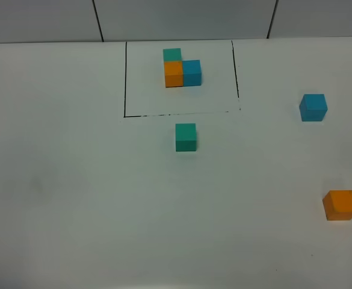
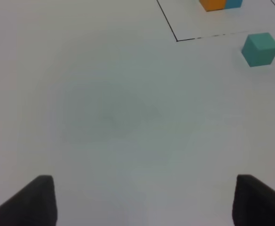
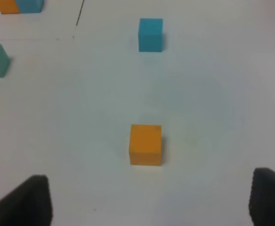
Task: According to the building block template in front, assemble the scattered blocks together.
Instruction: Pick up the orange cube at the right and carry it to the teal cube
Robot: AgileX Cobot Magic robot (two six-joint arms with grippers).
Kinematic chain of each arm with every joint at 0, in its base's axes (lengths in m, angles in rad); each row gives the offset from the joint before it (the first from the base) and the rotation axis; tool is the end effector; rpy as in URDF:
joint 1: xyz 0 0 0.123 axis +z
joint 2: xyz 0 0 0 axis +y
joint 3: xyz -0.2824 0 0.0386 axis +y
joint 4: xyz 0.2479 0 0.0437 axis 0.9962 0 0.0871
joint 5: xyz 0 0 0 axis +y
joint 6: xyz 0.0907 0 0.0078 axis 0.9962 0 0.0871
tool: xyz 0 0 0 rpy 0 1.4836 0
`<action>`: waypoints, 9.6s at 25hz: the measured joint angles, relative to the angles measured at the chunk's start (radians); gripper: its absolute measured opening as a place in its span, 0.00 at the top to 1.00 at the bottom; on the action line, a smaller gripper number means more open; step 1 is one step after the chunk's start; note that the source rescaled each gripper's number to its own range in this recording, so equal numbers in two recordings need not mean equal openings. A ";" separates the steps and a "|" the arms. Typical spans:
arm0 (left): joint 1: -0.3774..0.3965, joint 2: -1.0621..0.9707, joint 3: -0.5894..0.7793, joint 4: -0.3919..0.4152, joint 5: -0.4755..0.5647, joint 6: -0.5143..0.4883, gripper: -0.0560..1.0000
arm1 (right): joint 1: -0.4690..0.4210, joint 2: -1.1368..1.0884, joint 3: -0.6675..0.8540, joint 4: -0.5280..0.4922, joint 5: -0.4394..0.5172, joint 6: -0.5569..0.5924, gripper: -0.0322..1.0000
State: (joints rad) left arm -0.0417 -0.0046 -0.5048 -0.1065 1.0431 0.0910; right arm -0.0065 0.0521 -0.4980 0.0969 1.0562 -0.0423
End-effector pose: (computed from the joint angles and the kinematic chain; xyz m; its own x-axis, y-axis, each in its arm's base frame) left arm -0.0060 -0.0081 0.2803 -0.4243 0.0548 -0.9039 0.1403 0.9901 -0.0058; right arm 0.0035 0.0077 0.2773 -0.4982 0.0087 -0.8670 -0.0638 0.9969 0.0467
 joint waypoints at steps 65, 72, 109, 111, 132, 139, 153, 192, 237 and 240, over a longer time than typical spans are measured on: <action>0.052 0.000 0.000 0.000 0.000 0.000 0.30 | 0.000 1.429 -0.142 0.131 -0.492 -0.153 0.25; 0.052 0.000 0.000 0.000 0.000 0.000 0.30 | 0.000 1.492 -0.143 0.130 -0.507 -0.150 0.25; 0.052 0.000 0.000 0.000 0.000 0.000 0.30 | 0.628 1.679 -0.532 -0.223 -0.270 0.751 0.95; 0.052 0.000 0.000 0.000 0.000 0.000 0.30 | 0.687 1.745 -0.623 -0.254 -0.248 0.806 0.95; 0.052 0.000 0.000 0.000 0.000 0.000 0.30 | 0.768 2.099 -1.029 -0.232 -0.185 0.843 0.95; 0.052 0.000 0.000 0.000 0.000 0.000 0.30 | 0.768 2.104 -1.029 -0.232 -0.200 0.845 0.95; 0.052 0.000 0.000 0.000 0.000 0.000 0.30 | 0.768 2.138 -1.037 -0.232 -0.243 0.861 0.95; 0.052 0.000 0.000 0.000 0.000 0.000 0.30 | 0.770 2.153 -1.048 -0.294 -0.277 0.932 0.95; 0.052 0.000 0.000 0.000 0.000 0.000 0.30 | 0.770 2.155 -1.048 -0.325 -0.271 0.933 0.95; 0.052 0.000 0.000 0.000 0.000 0.000 0.30 | 0.768 2.155 -1.048 -0.317 -0.272 0.918 0.94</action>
State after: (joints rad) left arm 0.0104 -0.0046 -0.5048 -0.1065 1.0431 0.0910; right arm 0.7617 2.2075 -1.5457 -0.2204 0.7844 0.8762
